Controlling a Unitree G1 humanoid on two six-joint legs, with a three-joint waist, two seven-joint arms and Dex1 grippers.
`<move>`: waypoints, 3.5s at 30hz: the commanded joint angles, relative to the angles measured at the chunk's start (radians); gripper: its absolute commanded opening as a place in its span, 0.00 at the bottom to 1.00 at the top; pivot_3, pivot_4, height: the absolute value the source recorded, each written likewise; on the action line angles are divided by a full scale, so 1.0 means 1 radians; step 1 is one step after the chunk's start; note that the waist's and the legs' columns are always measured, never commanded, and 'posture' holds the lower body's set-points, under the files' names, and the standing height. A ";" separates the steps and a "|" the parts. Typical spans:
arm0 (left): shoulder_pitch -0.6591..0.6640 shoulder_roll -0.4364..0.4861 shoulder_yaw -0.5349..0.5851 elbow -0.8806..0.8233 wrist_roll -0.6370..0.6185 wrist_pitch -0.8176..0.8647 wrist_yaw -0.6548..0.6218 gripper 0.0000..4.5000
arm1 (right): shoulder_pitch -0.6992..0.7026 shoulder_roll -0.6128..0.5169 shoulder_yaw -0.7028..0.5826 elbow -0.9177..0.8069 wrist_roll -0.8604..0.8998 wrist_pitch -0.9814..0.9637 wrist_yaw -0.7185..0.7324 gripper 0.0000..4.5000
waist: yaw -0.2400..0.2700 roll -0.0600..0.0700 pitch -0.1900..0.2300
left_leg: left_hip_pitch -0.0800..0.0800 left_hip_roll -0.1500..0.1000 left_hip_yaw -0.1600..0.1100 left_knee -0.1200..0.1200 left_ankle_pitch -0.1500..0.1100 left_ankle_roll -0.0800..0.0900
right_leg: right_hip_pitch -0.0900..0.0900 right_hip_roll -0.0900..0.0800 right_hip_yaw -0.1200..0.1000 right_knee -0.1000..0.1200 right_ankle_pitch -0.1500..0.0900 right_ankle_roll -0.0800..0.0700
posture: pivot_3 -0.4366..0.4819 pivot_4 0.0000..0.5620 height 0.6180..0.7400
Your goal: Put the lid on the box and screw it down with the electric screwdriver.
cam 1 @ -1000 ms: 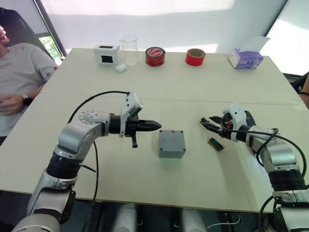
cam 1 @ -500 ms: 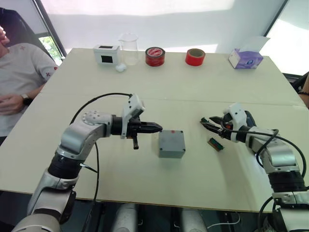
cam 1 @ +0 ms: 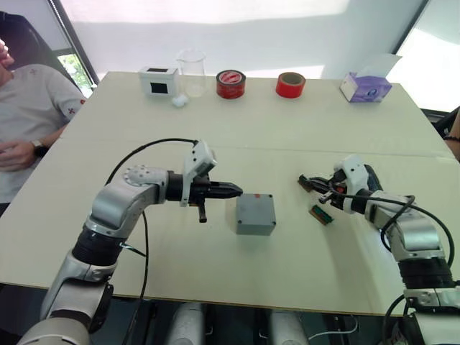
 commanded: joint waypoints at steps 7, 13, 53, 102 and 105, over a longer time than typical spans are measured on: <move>-0.019 0.008 -0.001 -0.012 0.005 -0.017 -0.010 0.00 | -0.005 0.002 -0.036 -0.042 0.012 -0.007 -0.012 0.01 | 0.000 0.000 0.000 | 0.000 0.000 0.000 0.000 0.000 0.000 | 0.000 0.000 0.000 0.000 0.000 0.000 | 0.48 0.27 0.79; -0.021 0.007 0.006 0.002 0.010 -0.021 -0.014 0.00 | 0.006 0.007 -0.086 -0.112 0.057 0.021 -0.035 0.01 | 0.000 0.000 0.000 | 0.000 0.000 0.000 0.000 0.000 0.000 | 0.000 0.000 0.000 0.000 0.000 0.000 | 0.48 0.27 0.79; 0.036 0.052 0.022 -0.017 -0.001 -0.007 -0.003 0.00 | 0.195 0.028 0.053 -0.611 0.141 0.160 -0.081 0.01 | 0.001 0.000 0.000 | 0.000 0.001 -0.001 0.000 0.000 0.000 | 0.000 0.001 0.000 0.000 0.000 0.000 | 0.48 0.27 0.79; 0.043 0.058 0.008 -0.008 0.027 -0.029 -0.007 0.00 | 0.149 0.047 0.090 -0.561 0.151 0.153 -0.073 0.01 | 0.001 0.000 0.000 | 0.000 0.001 -0.001 0.000 0.000 0.000 | 0.000 0.001 0.000 0.000 0.000 0.000 | 0.48 0.27 0.79; 0.043 0.056 0.008 -0.008 0.028 -0.029 -0.006 0.00 | 0.153 0.042 0.082 -0.559 0.153 0.157 -0.067 0.01 | 0.001 0.000 0.000 | 0.000 0.001 -0.001 0.000 0.000 0.000 | 0.000 0.001 0.000 0.000 0.000 0.000 | 0.48 0.27 0.79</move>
